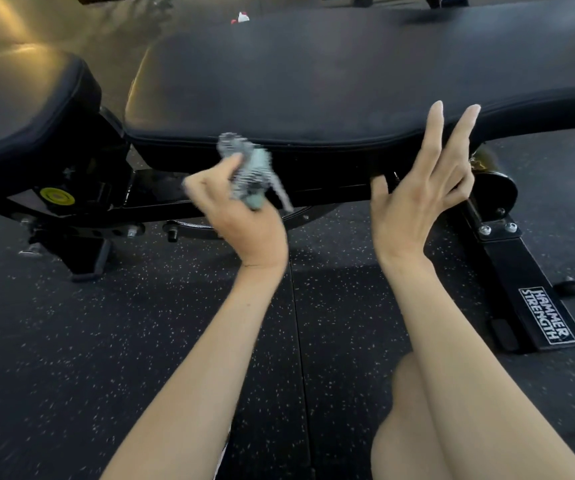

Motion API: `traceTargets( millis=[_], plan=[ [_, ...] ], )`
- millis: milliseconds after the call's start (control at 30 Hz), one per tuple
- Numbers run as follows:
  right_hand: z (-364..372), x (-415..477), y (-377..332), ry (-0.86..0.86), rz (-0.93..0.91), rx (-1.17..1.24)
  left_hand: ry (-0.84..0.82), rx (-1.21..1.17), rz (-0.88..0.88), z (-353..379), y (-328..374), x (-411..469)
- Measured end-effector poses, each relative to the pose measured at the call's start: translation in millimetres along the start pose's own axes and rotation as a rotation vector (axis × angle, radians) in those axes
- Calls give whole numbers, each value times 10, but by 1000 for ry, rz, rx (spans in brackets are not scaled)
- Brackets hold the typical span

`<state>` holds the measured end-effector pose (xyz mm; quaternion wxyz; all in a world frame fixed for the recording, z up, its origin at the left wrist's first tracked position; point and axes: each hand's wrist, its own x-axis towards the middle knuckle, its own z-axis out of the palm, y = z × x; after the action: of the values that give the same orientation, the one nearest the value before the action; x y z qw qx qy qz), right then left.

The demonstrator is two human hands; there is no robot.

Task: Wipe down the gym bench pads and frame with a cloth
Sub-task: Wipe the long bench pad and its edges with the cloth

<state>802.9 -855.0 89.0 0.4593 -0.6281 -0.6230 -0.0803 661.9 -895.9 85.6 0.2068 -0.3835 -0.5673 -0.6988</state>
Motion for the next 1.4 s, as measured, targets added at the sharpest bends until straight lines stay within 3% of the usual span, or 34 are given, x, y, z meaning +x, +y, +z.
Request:
traceTargets(
  millis=[100, 167, 300, 433, 533, 700, 833, 900, 1067, 1333, 1400],
  plan=[
    [-7, -17, -1, -2, -92, -5, -224, -64, 228, 129, 245, -258],
    [2, -33, -20, 19, -141, 3, -264, -70, 285, 178, 275, -283],
    [25, -101, -140, -2, -226, 2, -186, -6, 217, 117, 127, -139],
    [51, -159, -226, -12, -304, -28, -54, 31, 32, -3, -10, 29],
    [62, -160, -246, -13, -307, -44, -48, 22, -8, 3, 33, 21],
    [107, -159, -222, 18, -309, -23, -147, 6, 37, 61, 139, -175],
    [193, -140, -217, 150, -265, -13, -394, -49, 175, 102, 318, -395],
    [221, -152, -205, 186, -249, -24, -429, -66, 178, 120, 307, -365],
    [227, -188, -183, 117, -282, 44, -266, -33, 86, 63, 145, -129],
    [303, -188, -245, 146, -226, 8, -47, -68, -305, -180, -126, 316],
    [301, -180, -249, 152, -217, 19, 3, 10, -293, -233, -166, 410]
  ],
)
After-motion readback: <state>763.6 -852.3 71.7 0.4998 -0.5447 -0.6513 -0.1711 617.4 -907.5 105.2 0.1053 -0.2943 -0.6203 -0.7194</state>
